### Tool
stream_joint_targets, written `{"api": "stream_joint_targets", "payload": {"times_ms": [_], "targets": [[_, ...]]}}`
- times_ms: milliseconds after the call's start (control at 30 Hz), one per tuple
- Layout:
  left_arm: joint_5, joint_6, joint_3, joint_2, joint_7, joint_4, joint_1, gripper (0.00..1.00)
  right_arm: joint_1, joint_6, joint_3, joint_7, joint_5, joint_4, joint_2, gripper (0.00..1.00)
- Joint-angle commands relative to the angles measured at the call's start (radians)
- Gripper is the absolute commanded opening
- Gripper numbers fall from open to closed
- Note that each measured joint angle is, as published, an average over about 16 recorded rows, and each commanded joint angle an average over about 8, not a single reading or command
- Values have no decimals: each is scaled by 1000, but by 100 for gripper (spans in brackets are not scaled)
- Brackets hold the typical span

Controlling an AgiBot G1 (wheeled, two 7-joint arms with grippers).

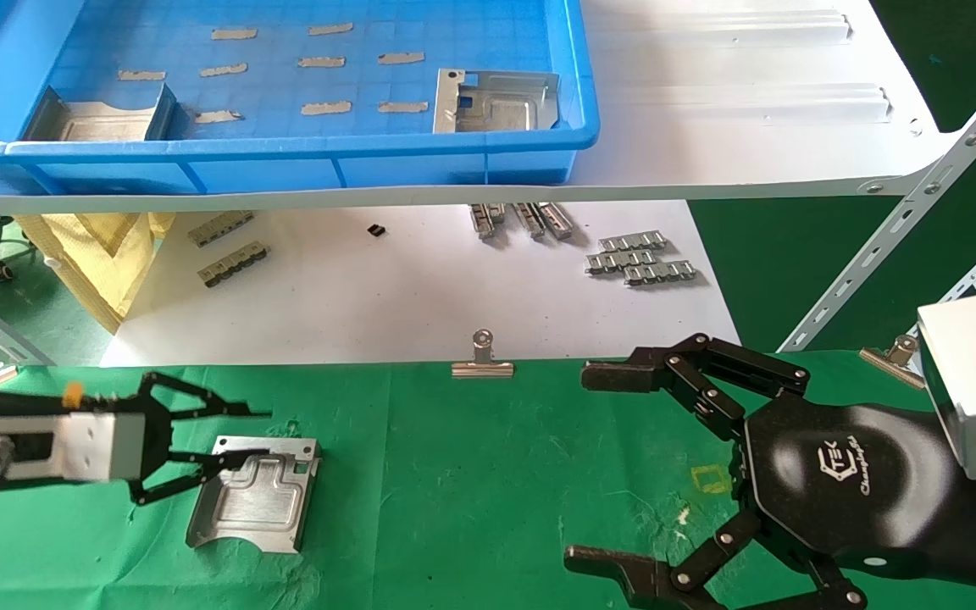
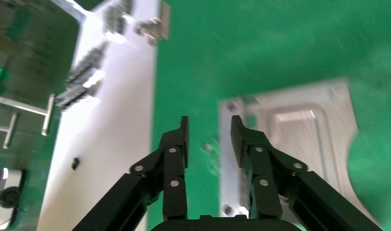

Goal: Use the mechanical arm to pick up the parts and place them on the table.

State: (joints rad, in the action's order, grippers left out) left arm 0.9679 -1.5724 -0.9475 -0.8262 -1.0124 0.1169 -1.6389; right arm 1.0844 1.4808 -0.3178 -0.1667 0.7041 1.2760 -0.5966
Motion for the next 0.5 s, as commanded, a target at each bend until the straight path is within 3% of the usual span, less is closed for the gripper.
{"api": "stream_joint_targets", "payload": {"times_ms": [33, 333, 500], "targets": [[-13, -17, 8, 0, 8, -7, -7, 100, 0, 0, 0, 0, 0, 0, 0, 100], [-170, -25, 61, 47, 362, 46, 69, 100, 0, 0, 0, 0, 0, 0, 0, 100], [-212, -25, 74, 57, 434, 55, 92, 100, 0, 0, 0, 0, 0, 0, 0, 100]]}}
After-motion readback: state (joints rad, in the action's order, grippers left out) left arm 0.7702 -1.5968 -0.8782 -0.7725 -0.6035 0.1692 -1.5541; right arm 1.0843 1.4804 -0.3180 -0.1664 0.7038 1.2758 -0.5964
